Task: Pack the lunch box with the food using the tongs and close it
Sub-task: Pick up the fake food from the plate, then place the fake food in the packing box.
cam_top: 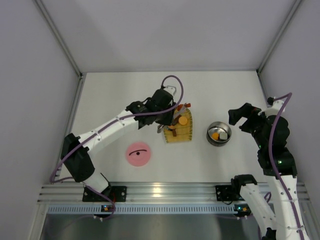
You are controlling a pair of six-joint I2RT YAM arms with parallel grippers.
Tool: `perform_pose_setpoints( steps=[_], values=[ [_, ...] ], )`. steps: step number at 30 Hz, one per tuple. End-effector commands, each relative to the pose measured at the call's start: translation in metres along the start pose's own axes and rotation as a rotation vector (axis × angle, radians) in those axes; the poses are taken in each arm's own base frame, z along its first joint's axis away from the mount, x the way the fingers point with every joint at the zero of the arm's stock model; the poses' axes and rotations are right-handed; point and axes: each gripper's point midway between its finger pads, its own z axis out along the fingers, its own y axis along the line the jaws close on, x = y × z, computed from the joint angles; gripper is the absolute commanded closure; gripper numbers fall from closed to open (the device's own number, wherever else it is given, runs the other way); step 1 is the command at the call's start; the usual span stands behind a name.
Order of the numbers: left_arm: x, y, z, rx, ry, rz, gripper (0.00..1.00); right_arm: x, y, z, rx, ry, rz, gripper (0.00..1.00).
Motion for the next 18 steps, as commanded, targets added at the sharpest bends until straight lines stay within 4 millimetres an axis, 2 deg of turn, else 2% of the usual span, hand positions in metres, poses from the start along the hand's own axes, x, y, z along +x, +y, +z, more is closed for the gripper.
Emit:
perform_pose_setpoints(
  steps=[1, 4, 5, 11, 15, 18],
  values=[
    [-0.028, -0.043, -0.03, 0.145, -0.097, 0.051, 0.75, -0.017, 0.004, -0.007, -0.01, -0.053, 0.0, 0.03],
    [-0.025, -0.071, -0.034, 0.194, -0.099, 0.091, 0.74, -0.019, 0.005, -0.009, -0.012, -0.058, 0.0, 0.03],
    [-0.022, -0.087, -0.035, 0.221, -0.096, 0.111, 0.74, -0.021, 0.006, -0.01, -0.012, -0.061, -0.002, 0.03],
    [-0.011, -0.134, -0.029, 0.301, -0.078, 0.166, 0.74, -0.026, 0.006, -0.013, -0.007, -0.07, -0.007, 0.03],
    [-0.005, -0.158, -0.023, 0.337, -0.068, 0.193, 0.74, -0.028, 0.006, -0.014, -0.003, -0.068, -0.013, 0.03],
    [-0.002, -0.165, -0.012, 0.332, -0.057, 0.194, 0.74, -0.029, 0.007, -0.015, -0.003, -0.068, -0.018, 0.03]
  ],
)
